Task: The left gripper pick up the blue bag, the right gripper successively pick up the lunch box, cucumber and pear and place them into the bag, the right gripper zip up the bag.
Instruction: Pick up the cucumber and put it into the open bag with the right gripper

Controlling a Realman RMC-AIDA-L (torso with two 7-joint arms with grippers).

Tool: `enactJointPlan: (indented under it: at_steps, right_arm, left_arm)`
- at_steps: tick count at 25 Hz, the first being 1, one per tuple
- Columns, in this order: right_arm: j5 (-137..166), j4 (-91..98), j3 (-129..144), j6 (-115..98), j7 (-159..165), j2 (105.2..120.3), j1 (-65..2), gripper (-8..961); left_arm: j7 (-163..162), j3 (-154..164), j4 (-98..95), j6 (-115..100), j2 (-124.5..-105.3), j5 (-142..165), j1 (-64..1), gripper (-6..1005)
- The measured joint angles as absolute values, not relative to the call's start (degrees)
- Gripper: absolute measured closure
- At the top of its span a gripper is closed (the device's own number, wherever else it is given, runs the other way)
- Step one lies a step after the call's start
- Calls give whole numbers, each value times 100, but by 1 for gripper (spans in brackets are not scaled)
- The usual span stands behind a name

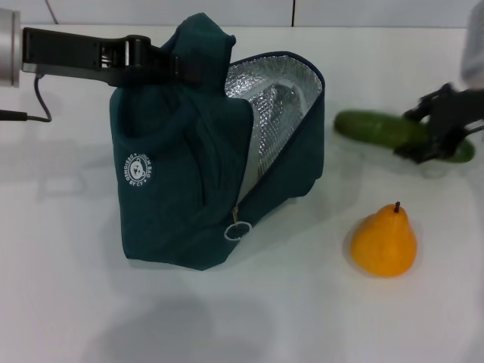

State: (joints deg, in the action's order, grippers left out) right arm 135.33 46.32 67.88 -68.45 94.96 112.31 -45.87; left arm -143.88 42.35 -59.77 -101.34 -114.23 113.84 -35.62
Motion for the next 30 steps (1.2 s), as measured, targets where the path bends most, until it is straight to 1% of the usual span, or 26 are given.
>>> enactJointPlan:
  at_steps: [3, 7, 13, 18, 24, 30]
  right_arm:
    - [13504, 4638, 6121, -6807, 9710, 11184, -4486, 316]
    - [13097, 4669, 4948, -7122, 9886, 11235, -4441, 315]
    - [11646, 4513, 4510, -7626, 10473, 11226, -4384, 313]
    - [10131, 4024, 4538, -7916, 10760, 11330, -4340, 311]
    - [8841, 3241, 4643, -8165, 10623, 11555, -4434, 308]
    - [7095, 2030, 5806, -8296, 9828, 11612, -4662, 306]
  left_arm:
    - [-14389, 4236, -5976, -10134, -11427, 11376, -3561, 960]
    - [-14404, 4237, -5976, -10133, -11440, 11367, -3561, 960]
    - [-14421, 4246, -5976, -10168, -11436, 11363, -3560, 960]
    - [-14423, 4267, -5969, -10225, -11416, 11363, -3541, 960]
    - [-14393, 4251, -5724, -10288, -11373, 11362, -3573, 960]
    - [-14349, 4241, -5635, -10291, -11360, 11353, -3574, 960]
